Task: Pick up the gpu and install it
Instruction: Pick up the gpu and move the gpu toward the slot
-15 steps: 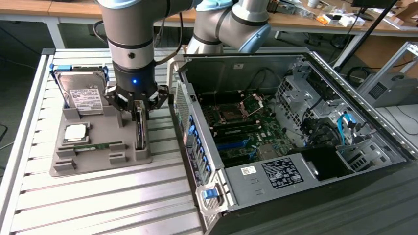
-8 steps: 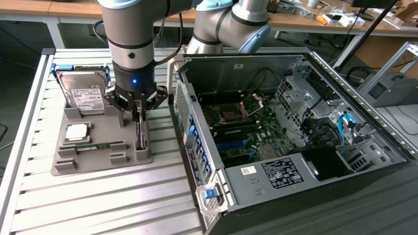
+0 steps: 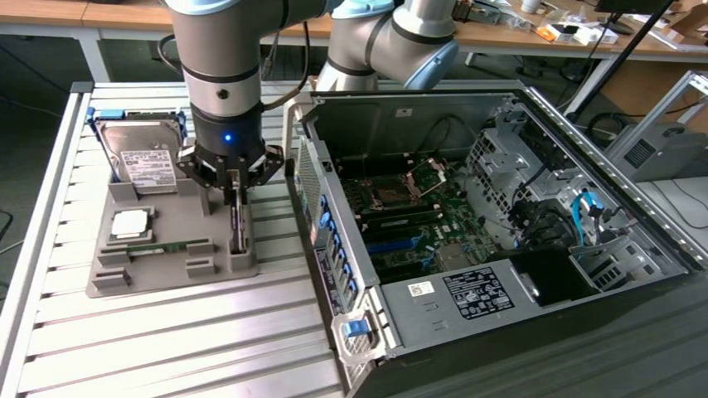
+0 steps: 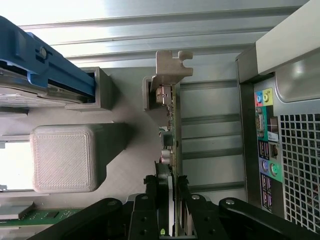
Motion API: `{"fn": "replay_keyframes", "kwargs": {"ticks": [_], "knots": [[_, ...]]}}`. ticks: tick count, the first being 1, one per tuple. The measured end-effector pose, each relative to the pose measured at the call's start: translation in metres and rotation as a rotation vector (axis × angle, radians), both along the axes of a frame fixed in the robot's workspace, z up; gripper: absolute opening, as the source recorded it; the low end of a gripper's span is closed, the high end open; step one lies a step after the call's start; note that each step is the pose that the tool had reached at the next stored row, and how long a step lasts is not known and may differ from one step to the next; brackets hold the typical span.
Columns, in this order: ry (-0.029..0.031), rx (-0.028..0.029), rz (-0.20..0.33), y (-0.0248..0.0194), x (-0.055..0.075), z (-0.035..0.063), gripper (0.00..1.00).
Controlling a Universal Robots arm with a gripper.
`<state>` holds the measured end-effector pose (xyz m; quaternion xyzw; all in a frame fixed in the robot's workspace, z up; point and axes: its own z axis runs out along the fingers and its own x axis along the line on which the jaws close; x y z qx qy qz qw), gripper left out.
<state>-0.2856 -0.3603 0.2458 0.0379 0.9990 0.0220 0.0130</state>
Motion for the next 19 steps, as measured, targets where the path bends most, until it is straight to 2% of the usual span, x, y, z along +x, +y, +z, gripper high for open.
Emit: {"fn": "replay_keyframes", "kwargs": {"ticks": [7,19], "knots": [[0.0001,0.0,0.0,0.0,0.0,0.0017,0.27],[0.0,0.0002,0.0,0.0,0.0,0.014,0.27]]}}
